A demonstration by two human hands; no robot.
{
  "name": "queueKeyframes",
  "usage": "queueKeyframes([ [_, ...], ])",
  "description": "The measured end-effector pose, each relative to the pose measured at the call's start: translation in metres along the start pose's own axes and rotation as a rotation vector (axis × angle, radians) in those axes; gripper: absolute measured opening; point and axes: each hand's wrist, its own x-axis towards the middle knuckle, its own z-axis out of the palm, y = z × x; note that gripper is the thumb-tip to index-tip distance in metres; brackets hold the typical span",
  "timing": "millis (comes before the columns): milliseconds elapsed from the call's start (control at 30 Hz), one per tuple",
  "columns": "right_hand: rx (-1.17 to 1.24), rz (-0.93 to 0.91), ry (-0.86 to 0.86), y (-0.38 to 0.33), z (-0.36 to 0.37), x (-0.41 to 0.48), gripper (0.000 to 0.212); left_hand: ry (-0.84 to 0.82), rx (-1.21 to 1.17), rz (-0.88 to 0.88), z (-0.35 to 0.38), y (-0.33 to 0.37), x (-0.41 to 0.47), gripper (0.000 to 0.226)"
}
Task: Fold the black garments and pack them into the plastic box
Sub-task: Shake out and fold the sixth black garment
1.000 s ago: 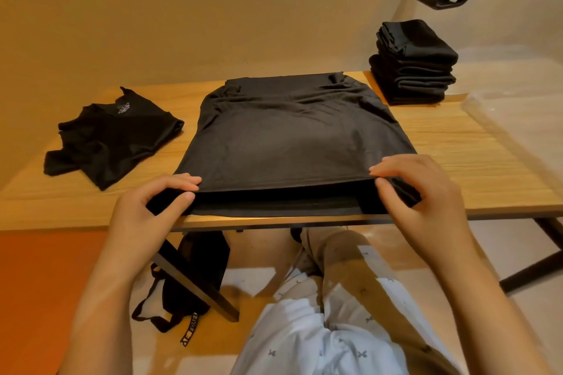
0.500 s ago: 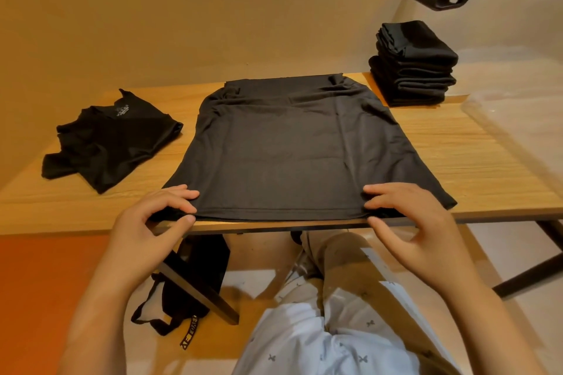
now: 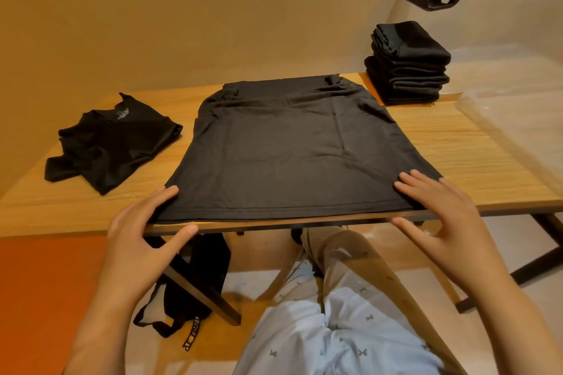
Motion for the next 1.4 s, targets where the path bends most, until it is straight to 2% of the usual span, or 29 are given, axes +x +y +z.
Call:
queueKeyframes([
  [200, 0.019, -0.053, 0.071, 0.007, 0.001, -0.003, 0.050, 0.030, 0.059, 0.138, -0.001, -0.009, -0.001, 0.052],
  [300, 0.040, -0.078, 0.101, 0.015, 0.000, -0.010, 0.050, 0.060, 0.060, 0.159, -0.005, -0.016, -0.007, 0.055],
  [367, 0.078, -0.091, 0.161, 0.014, -0.004, -0.014, 0.039, 0.119, 0.051, 0.136, -0.008, -0.020, -0.010, 0.052],
  [500, 0.135, 0.064, 0.219, 0.005, -0.007, -0.013, 0.045, 0.110, 0.021, 0.016, -0.016, -0.019, -0.010, 0.038],
  [600, 0.117, 0.099, 0.223, 0.005, -0.005, -0.005, 0.040, 0.125, 0.055, 0.128, -0.018, -0.015, -0.007, 0.037],
  [800, 0.228, 0.130, 0.209, 0.011, -0.005, 0.000, 0.035, 0.153, -0.202, 0.100, -0.017, -0.018, -0.012, 0.047],
  [1100, 0.297, 0.079, 0.250, -0.007, -0.051, 0.012, 0.033, 0.112, -0.232, 0.052, -0.042, 0.000, 0.003, 0.027],
  [1233, 0.273, 0.038, 0.308, -0.009, -0.066, 0.024, 0.031, 0.117, -0.263, 0.118, -0.060, 0.010, 0.011, 0.022],
  [1400, 0.333, 0.019, 0.412, -0.012, -0.069, 0.038, 0.026, 0.196, -0.432, 0.106, -0.068, 0.023, 0.026, 0.015],
])
